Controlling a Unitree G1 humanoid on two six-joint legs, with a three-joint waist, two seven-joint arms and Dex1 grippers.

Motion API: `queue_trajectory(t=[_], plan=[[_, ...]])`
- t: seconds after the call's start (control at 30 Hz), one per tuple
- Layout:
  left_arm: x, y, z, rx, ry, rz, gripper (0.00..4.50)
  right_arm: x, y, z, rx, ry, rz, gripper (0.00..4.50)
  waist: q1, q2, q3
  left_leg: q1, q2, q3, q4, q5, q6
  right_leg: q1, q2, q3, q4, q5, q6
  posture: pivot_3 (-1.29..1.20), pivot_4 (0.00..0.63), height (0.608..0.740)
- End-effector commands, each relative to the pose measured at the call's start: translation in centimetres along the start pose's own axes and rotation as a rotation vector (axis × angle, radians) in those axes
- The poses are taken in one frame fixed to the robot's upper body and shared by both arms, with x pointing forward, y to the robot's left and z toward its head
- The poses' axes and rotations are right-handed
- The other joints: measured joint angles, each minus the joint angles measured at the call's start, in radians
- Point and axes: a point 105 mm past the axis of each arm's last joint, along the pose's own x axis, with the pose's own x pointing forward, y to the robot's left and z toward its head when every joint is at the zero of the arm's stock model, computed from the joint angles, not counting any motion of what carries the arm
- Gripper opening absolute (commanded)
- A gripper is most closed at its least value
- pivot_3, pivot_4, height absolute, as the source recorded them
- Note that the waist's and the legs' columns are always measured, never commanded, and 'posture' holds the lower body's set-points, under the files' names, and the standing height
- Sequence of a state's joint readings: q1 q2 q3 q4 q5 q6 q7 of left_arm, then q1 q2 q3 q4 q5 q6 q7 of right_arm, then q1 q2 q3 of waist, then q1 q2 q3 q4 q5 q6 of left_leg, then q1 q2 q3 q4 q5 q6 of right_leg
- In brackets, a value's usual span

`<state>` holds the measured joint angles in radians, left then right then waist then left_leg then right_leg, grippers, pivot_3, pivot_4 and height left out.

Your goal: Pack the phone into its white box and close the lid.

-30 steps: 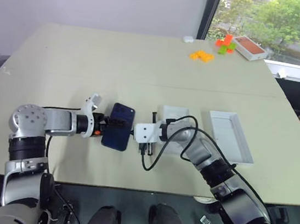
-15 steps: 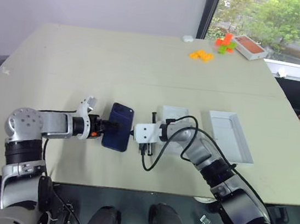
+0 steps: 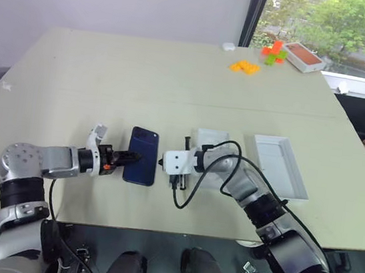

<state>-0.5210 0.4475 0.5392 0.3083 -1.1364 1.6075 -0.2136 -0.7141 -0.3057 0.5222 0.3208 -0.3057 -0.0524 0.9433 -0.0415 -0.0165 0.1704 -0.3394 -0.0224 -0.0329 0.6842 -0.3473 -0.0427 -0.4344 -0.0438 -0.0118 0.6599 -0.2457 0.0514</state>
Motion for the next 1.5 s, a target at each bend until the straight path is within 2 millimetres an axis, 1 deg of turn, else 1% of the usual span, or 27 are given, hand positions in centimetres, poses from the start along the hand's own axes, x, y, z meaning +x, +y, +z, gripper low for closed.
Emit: queue_trajectory(t=[0.03,0.07,0.13,0.17,0.23,0.27,0.3,0.4,0.53,0.6,0.7,0.77,0.83,0.93,0.97,1.0,1.1,1.13,1.17,1.2,1.3,1.33,1.5], plan=[[-1.2,-1.8,1.1,0.026,-0.052,-0.105,0.71,-1.4,-2.0,2.3,0.099,-0.117,-0.066,0.00,0.001,0.000,0.000,-0.001,0.000,0.000,0.000,0.000,0.000,0.000,0.000,0.000,0.000,0.000,0.000,0.00,0.150,0.740],[-1.3,-1.9,1.1,0.028,-0.053,-0.112,0.71,-1.7,-2.3,2.8,0.126,-0.144,-0.074,0.00,0.001,-0.001,0.001,-0.001,0.000,0.000,0.000,0.000,0.000,-0.001,0.000,0.000,0.000,0.000,0.000,0.00,0.150,0.740],[-1.7,-2.6,1.5,0.031,-0.074,-0.161,0.71,-3.0,-3.6,4.5,0.241,-0.251,-0.106,0.00,0.001,-0.001,0.001,-0.001,0.000,0.000,-0.001,0.000,0.000,-0.001,0.000,0.000,-0.001,0.000,0.000,0.00,0.150,0.740],[-1.9,-2.9,1.7,0.035,-0.083,-0.178,0.71,-3.6,-4.0,5.0,0.275,-0.285,-0.113,0.00,0.002,-0.001,0.001,-0.002,0.000,0.000,-0.001,0.000,0.000,-0.001,0.000,0.000,-0.001,0.000,0.000,0.00,0.150,0.740],[-2.1,-3.4,1.7,0.027,-0.080,-0.224,0.71,-4.3,-4.4,5.5,0.316,-0.312,-0.116,0.00,0.003,-0.001,0.001,-0.002,0.000,-0.001,-0.002,0.000,0.000,-0.002,0.000,0.000,-0.003,0.000,0.000,0.00,0.150,0.740],[-2.1,-3.3,1.6,0.028,-0.075,-0.219,0.71,-4.5,-4.5,5.5,0.328,-0.314,-0.118,0.00,0.003,-0.001,0.001,-0.002,0.000,-0.001,-0.002,0.000,0.000,-0.002,0.000,0.000,-0.003,0.000,0.000,0.00,0.150,0.740],[-2.0,-3.0,1.5,0.026,-0.071,-0.199,0.71,-4.7,-4.6,5.5,0.339,-0.315,-0.120,0.00,0.003,-0.001,0.001,-0.002,0.000,-0.001,-0.002,0.000,0.001,-0.002,0.000,0.000,-0.004,0.000,0.000,0.00,0.150,0.740],[-1.4,-1.7,0.4,0.025,-0.021,-0.122,0.71,-4.7,-3.8,4.1,0.319,-0.262,-0.106,0.00,0.004,-0.001,0.001,-0.003,0.000,-0.001,-0.003,-0.001,0.001,-0.001,0.000,0.000,-0.005,0.000,0.000,0.00,0.150,0.740],[-1.2,-1.1,-0.3,0.040,0.006,-0.076,0.71,-4.5,-3.2,3.6,0.281,-0.218,-0.100,0.00,0.004,-0.001,0.001,-0.004,0.000,0.000,-0.004,-0.001,0.002,-0.002,0.000,0.000,-0.007,0.000,0.000,0.00,0.150,0.740],[-1.2,-1.1,-0.4,0.035,0.006,-0.087,0.71,-4.4,-3.0,3.3,0.273,-0.203,-0.102,0.00,0.001,-0.001,0.001,-0.007,0.000,0.000,-0.004,-0.001,0.002,-0.005,0.000,0.000,-0.007,0.000,0.000,0.00,0.150,0.740],[-1.4,-0.9,0.0,0.014,-0.024,-0.088,0.71,-4.2,-2.7,2.9,0.259,-0.183,-0.101,0.00,0.001,-0.001,0.001,-0.012,0.000,0.000,-0.003,-0.001,0.002,-0.010,0.000,0.000,-0.006,0.000,0.000,0.00,0.150,0.740],[-1.5,-1.0,0.0,0.036,-0.018,-0.081,0.71,-4.1,-2.7,2.9,0.261,-0.184,-0.102,0.00,0.001,-0.001,0.001,-0.014,0.000,0.000,-0.002,-0.001,0.002,-0.012,0.000,-0.001,-0.006,0.000,0.000,0.00,0.150,0.740],[-1.6,-0.9,-0.1,0.073,-0.014,-0.048,0.71,-4.1,-2.8,2.8,0.264,-0.185,-0.104,0.00,0.001,-0.001,0.001,-0.015,0.000,0.000,-0.002,-0.001,0.002,-0.013,0.000,-0.001,-0.006,0.000,0.000,0.00,0.150,0.740],[-2.2,-1.2,0.6,0.168,-0.060,-0.015,0.71,-4.0,-2.8,2.7,0.253,-0.180,-0.105,0.00,0.000,-0.001,0.001,-0.015,0.000,0.000,-0.002,-0.001,0.002,-0.013,0.000,-0.001,-0.007,0.000,0.000,0.00,0.150,0.740],[-2.4,-1.1,0.8,0.178,-0.062,0.003,0.71,-4.0,-2.8,2.6,0.244,-0.172,-0.108,0.00,0.002,-0.001,0.001,-0.015,0.000,0.000,-0.002,-0.001,0.002,-0.013,0.000,-0.001,-0.007,0.000,0.000,0.00,0.150,0.740],[-2.7,-1.4,1.1,0.200,-0.067,0.000,0.71,-3.9,-2.6,2.2,0.230,-0.153,-0.107,0.00,0.003,-0.001,0.001,-0.015,0.000,-0.001,-0.002,-0.001,0.002,-0.013,0.000,-0.001,-0.007,0.000,0.000,0.00,0.150,0.740],[-2.9,-2.4,1.8,0.259,-0.065,0.001,1.55,-3.3,-2.0,1.8,0.211,-0.134,-0.093,0.00,0.003,-0.001,0.001,-0.015,0.000,-0.001,-0.002,-0.001,0.002,-0.012,0.000,-0.001,-0.007,0.000,0.000,0.00,0.150,0.740],[-2.8,-2.5,1.8,0.276,-0.055,0.017,1.96,-3.2,-2.0,1.9,0.211,-0.138,-0.092,0.00,0.005,-0.001,0.001,-0.015,0.000,-0.001,-0.002,-0.001,0.002,-0.012,0.000,-0.001,-0.007,0.000,0.000,0.00,0.150,0.740],[-2.8,-2.6,1.6,0.296,-0.036,0.028,2.52,-3.1,-2.0,2.0,0.210,-0.140,-0.092,0.00,0.005,-0.001,0.001,-0.016,0.000,-0.001,-0.002,-0.001,0.002,-0.012,0.000,-0.001,-0.007,0.000,0.000,0.00,0.150,0.740],[-2.7,-2.7,1.4,0.309,-0.023,0.030,2.93,-3.0,-2.0,2.0,0.207,-0.140,-0.090,0.00,0.005,-0.001,0.001,-0.016,0.000,-0.001,-0.002,-0.001,0.002,-0.012,0.000,-0.001,-0.007,0.000,0.000,0.00,0.150,0.740],[-2.8,-2.2,1.3,0.298,-0.002,0.057,4.29,-2.8,-1.9,1.6,0.188,-0.118,-0.085,0.00,0.002,-0.001,0.001,-0.016,0.000,-0.001,-0.002,-0.001,0.002,-0.012,0.000,-0.001,-0.008,0.000,0.000,0.00,0.150,0.740],[-2.8,-2.1,1.2,0.290,0.006,0.053,4.41,-2.8,-1.9,1.5,0.178,-0.108,-0.084,0.00,0.001,0.000,0.001,-0.016,0.000,0.000,-0.002,-0.001,0.002,-0.012,0.000,-0.001,-0.008,0.000,0.000,0.00,0.150,0.740],[-2.2,-1.2,1.0,0.232,0.024,0.050,4.41,-2.5,-1.9,1.0,0.142,-0.081,-0.083,0.00,0.001,0.000,0.001,-0.016,0.000,0.000,-0.002,-0.001,0.002,-0.012,0.000,-0.001,-0.008,0.000,0.000,0.00,0.150,0.740]])
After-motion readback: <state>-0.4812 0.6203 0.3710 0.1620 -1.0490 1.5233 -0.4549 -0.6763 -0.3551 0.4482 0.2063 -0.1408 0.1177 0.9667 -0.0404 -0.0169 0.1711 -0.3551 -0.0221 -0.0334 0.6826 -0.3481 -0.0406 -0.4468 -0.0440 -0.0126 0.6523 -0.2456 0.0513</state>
